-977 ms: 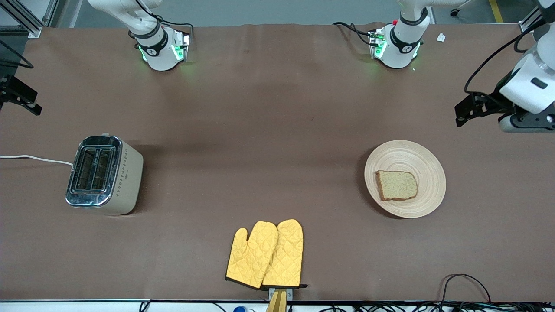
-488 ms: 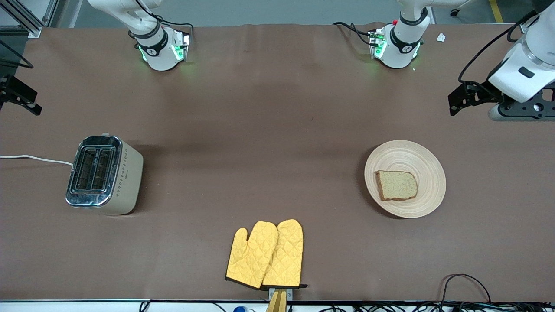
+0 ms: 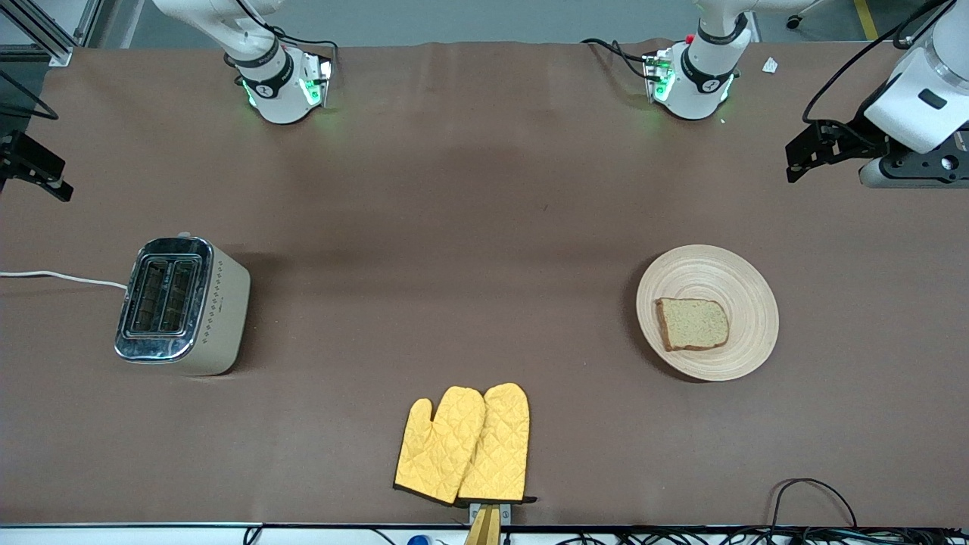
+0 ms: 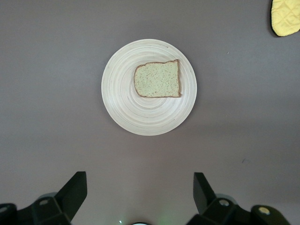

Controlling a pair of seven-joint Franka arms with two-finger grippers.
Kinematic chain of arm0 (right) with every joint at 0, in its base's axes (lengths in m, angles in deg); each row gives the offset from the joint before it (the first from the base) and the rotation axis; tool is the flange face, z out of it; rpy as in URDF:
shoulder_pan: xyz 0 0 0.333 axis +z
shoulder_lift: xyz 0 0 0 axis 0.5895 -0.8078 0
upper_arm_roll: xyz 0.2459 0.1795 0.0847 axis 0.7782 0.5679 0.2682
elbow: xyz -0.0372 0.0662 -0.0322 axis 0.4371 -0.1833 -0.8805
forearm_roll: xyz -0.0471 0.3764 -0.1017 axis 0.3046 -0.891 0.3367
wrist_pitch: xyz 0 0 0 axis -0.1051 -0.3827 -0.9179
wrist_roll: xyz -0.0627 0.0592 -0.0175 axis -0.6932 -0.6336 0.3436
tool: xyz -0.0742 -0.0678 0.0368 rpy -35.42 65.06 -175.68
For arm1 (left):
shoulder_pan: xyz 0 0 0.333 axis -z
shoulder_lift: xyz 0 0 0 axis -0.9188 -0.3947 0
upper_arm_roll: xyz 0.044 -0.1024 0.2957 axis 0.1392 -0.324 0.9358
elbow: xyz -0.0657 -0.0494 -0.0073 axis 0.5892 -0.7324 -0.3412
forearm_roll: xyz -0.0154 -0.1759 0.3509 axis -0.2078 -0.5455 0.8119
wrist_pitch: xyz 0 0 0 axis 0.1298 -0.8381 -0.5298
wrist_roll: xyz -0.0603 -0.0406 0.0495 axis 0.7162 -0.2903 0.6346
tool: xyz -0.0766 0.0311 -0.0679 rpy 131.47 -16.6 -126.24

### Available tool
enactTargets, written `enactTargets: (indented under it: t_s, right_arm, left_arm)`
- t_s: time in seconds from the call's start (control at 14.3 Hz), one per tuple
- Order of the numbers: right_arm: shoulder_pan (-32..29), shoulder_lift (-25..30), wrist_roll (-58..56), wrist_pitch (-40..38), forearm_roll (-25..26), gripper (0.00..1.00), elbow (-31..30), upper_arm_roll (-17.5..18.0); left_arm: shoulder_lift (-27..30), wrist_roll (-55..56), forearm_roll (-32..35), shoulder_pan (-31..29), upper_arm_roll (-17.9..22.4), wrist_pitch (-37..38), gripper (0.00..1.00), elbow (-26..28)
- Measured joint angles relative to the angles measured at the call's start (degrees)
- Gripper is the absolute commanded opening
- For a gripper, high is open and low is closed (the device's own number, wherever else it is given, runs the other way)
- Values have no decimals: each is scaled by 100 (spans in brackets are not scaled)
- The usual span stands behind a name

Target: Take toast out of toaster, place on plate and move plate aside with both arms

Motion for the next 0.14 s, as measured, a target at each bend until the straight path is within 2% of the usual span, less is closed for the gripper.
enactTargets:
  t_s: [0.14]
  right_arm:
    - [0,0,0,0,0,100,0,0]
  left_arm:
    - [8,0,0,-18,13,6,100,-57]
